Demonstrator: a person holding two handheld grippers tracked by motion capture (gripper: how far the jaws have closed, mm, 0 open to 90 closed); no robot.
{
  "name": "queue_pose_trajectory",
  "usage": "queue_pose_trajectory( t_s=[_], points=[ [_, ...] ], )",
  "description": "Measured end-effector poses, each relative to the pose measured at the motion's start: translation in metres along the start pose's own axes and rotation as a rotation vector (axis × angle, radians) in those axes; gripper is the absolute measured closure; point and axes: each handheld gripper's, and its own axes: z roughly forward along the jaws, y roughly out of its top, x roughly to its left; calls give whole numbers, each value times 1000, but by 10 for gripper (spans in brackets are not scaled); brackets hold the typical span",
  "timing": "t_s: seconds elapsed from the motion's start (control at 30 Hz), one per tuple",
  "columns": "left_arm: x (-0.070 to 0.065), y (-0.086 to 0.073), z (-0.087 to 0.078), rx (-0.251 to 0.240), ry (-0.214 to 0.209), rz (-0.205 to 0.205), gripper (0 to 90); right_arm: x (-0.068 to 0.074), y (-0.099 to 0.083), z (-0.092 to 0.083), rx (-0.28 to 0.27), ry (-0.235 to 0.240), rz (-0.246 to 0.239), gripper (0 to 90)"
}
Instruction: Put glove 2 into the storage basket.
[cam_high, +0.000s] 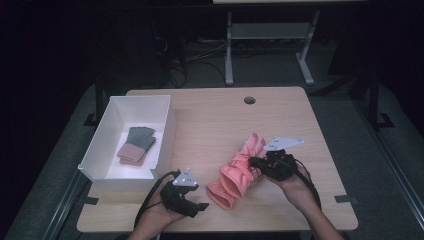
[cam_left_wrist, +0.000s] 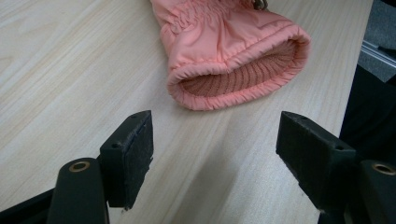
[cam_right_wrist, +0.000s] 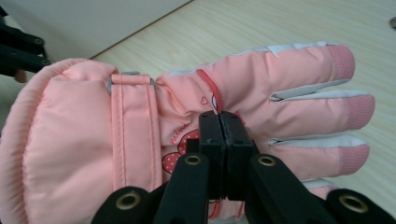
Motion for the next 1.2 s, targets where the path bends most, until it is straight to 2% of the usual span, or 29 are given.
queue_pose_trajectory(
  t_s=[0.23, 0.37, 0.4, 0.5, 0.57, 0.6, 0.67, 0.8, 0.93, 1.07, 1.2],
  points=[
    [2, 0, 0, 11, 7, 8, 264, 16, -1, 11, 26, 16, -10, 887],
    [2, 1, 0, 13, 9, 12, 265, 16, -4, 18, 39, 24, -1, 881],
    [1, 1, 1, 5, 6, 3, 265, 15, -5, 19, 44, 24, 0, 868],
    [2, 1, 0, 5, 10, 9, 265, 11, -8, 20, 20, 37, -12, 771],
    [2, 1, 0, -1, 14, 2, 265, 9, -9, 16, -9, 69, -8, 716],
    [2, 1, 0, -6, 15, 2, 265, 8, -10, 13, -21, 63, -11, 694],
    [3, 2, -1, -2, 18, 3, 266, 6, -11, 6, -50, 72, -11, 722],
    [4, 2, -1, 5, 18, 7, 267, -1, -16, -2, -64, 69, -13, 900],
    [3, 2, 1, 1, 20, -2, 267, -6, -24, -2, -44, 82, -23, 900],
    [4, 2, 0, -2, 24, -2, 267, -6, -31, 5, -33, 94, -43, 900],
    [4, 2, 0, 3, 25, 3, 266, -6, -35, 14, -17, 97, -44, 900]
  ],
)
